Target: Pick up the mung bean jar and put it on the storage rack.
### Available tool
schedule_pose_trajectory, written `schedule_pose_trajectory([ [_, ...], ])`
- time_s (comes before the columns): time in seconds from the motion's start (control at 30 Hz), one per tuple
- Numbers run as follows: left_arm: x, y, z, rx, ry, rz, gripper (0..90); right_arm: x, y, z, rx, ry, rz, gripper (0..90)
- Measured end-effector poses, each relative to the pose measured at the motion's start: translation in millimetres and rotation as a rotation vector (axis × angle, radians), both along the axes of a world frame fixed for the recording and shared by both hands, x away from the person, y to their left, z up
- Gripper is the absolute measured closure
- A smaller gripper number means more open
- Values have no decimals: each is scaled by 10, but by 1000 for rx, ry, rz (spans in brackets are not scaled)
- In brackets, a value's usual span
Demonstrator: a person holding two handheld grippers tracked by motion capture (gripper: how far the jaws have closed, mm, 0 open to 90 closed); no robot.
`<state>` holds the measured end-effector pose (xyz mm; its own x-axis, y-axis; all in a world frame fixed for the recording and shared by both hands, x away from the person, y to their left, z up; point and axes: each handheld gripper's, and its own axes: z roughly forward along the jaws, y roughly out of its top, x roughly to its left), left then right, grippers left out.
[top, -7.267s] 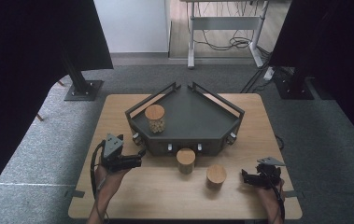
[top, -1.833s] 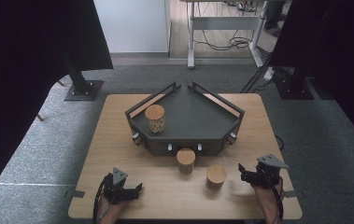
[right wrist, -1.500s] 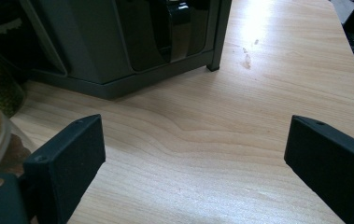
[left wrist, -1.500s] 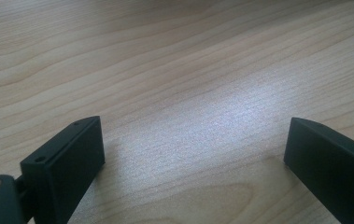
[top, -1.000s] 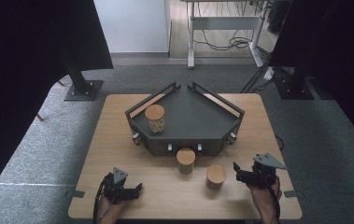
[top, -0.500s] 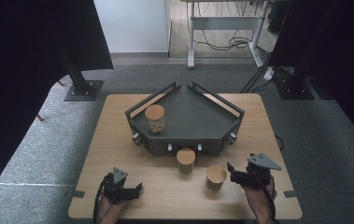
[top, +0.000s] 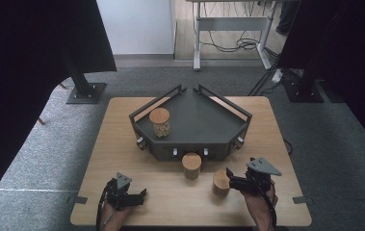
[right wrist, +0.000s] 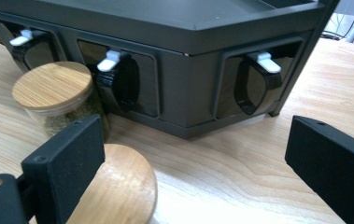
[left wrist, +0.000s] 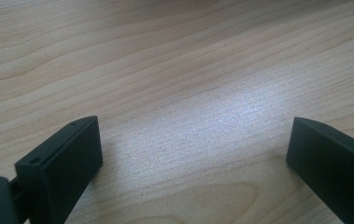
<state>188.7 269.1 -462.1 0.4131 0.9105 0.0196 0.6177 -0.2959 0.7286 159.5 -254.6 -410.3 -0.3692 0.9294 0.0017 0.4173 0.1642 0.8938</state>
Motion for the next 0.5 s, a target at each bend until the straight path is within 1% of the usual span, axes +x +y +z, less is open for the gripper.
schedule_pose_trajectory([
  [0.5, -1, -2, 0, 0, 0, 1, 33, -19, 219, 49, -7, -25, 26, 47],
])
